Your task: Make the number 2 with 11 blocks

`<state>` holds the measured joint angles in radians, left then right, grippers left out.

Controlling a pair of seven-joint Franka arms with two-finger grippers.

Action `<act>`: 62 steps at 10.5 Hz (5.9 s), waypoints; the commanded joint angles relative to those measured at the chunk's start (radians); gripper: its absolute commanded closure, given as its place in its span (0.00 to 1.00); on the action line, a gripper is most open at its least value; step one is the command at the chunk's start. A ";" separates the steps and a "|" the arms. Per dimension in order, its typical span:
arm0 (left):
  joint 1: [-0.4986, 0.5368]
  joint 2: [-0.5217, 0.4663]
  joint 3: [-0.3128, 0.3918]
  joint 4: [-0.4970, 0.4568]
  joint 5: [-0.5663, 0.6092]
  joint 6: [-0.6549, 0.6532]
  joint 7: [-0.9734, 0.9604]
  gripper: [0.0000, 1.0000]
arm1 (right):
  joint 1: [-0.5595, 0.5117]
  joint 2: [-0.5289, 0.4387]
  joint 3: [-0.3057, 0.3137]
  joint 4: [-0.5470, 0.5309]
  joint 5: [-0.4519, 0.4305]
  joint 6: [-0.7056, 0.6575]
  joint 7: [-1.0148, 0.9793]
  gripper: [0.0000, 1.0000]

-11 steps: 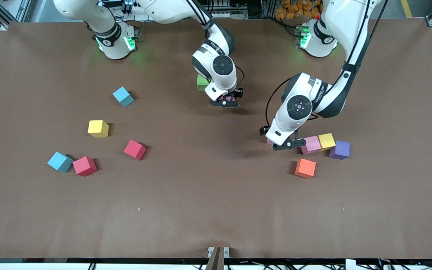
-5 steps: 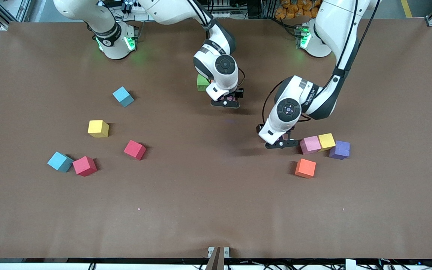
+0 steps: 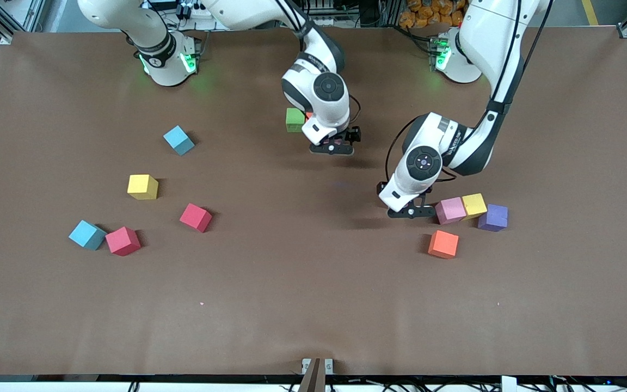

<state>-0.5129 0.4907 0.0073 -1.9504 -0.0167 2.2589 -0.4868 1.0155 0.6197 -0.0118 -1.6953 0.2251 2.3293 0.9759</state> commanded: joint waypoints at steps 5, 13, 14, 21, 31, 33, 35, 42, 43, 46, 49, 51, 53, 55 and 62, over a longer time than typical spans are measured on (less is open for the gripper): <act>-0.029 0.025 0.016 0.042 -0.009 -0.019 0.027 0.54 | -0.199 -0.164 -0.085 -0.035 -0.035 -0.235 -0.187 0.00; -0.211 0.034 0.008 0.114 -0.064 -0.027 -0.194 0.62 | -0.477 -0.143 -0.204 -0.214 -0.116 0.067 -0.244 0.00; -0.243 0.040 0.010 0.125 -0.089 -0.027 -0.222 0.62 | -0.485 -0.143 -0.204 -0.246 -0.116 0.103 -0.253 0.00; -0.332 0.063 0.008 0.137 -0.108 -0.027 -0.305 0.62 | -0.574 -0.190 -0.201 -0.320 -0.113 0.104 -0.440 0.00; -0.354 0.062 -0.027 0.110 -0.106 -0.039 -0.365 0.58 | -0.569 -0.186 -0.178 -0.345 -0.007 0.113 -0.477 0.00; -0.354 0.060 -0.043 0.105 -0.106 -0.041 -0.369 0.56 | -0.569 -0.190 -0.178 -0.336 -0.007 0.107 -0.476 0.00; -0.354 0.058 -0.044 0.096 -0.105 -0.041 -0.368 0.38 | -0.572 -0.195 -0.178 -0.337 -0.007 0.108 -0.477 0.00; -0.326 0.017 0.028 0.204 -0.097 -0.111 -0.363 0.00 | -0.595 -0.152 -0.177 -0.372 -0.007 0.105 -0.628 0.00; -0.314 0.003 0.055 0.226 -0.095 -0.157 -0.355 0.00 | -0.595 -0.146 -0.175 -0.377 -0.006 0.110 -0.628 0.00; -0.202 -0.026 0.080 0.212 -0.028 -0.216 -0.209 0.00 | -0.594 -0.138 -0.174 -0.377 0.072 0.111 -0.628 0.55; -0.058 -0.030 0.079 0.214 0.037 -0.205 0.240 0.00 | -0.589 -0.162 -0.175 -0.377 0.076 0.095 -0.716 0.66; 0.005 -0.032 0.080 0.208 0.061 -0.188 0.544 0.00 | -0.589 -0.208 -0.175 -0.368 0.076 -0.006 -0.921 0.64; 0.068 -0.037 0.079 0.183 0.063 -0.164 0.814 0.00 | -0.543 -0.245 -0.175 -0.369 0.074 -0.080 -1.081 0.64; 0.114 -0.044 0.080 0.119 0.061 -0.092 1.037 0.00 | -0.390 -0.253 -0.178 -0.365 0.054 -0.085 -1.094 0.63; 0.148 -0.119 0.079 -0.085 0.063 0.051 1.203 0.00 | -0.033 -0.244 -0.175 -0.349 -0.161 -0.013 -1.314 0.60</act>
<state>-0.3679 0.4180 0.0933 -1.9656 0.0213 2.2700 0.6991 0.9478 0.3835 -0.1790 -2.0397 0.0906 2.2846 -0.2472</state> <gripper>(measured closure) 0.000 0.396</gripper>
